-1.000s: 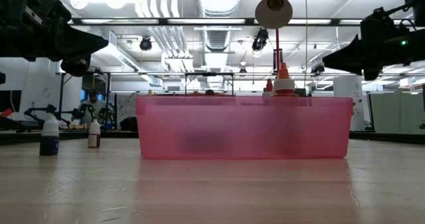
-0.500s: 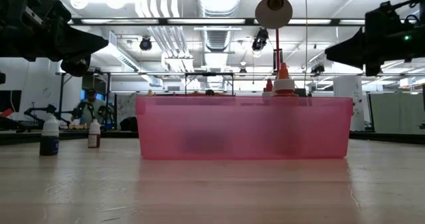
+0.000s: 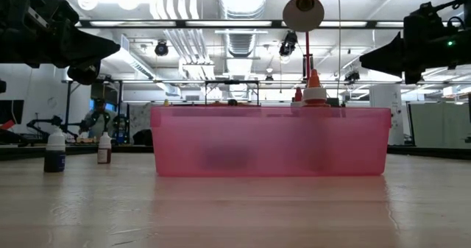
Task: Pick & Place food coloring
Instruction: Put the large yellow food coloring bottle into the red bin
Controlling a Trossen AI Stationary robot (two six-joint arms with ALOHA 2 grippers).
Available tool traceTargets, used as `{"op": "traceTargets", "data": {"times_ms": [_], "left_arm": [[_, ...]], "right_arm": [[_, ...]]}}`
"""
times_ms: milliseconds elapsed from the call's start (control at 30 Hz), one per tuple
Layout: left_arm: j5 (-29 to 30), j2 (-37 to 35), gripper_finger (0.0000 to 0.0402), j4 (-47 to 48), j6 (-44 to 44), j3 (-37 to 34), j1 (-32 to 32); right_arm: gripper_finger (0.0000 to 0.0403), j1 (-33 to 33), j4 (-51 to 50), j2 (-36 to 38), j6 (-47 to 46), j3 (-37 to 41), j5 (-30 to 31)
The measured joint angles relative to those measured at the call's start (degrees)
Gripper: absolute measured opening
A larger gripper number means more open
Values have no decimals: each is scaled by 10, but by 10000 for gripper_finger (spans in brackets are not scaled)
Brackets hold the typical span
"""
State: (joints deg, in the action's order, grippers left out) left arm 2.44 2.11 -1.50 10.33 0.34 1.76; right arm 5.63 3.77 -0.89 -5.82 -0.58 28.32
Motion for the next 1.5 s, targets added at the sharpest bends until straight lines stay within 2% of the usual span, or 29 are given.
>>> {"op": "traceTargets", "data": {"times_ms": [800, 900, 1100, 1500], "left_arm": [[0, 0, 0, 0, 9, 0, 0], [0, 0, 0, 0, 24, 0, 0], [1, 1, 0, 0, 107, 0, 0], [1, 12, 2, 1, 151, 0, 0]], "right_arm": [[128, 0, 0, 0, -1, 0, 0], [128, 0, 0, 0, -1, 0, 0], [128, 0, 0, 0, -1, 0, 0], [128, 0, 0, 0, -1, 0, 0]]}}
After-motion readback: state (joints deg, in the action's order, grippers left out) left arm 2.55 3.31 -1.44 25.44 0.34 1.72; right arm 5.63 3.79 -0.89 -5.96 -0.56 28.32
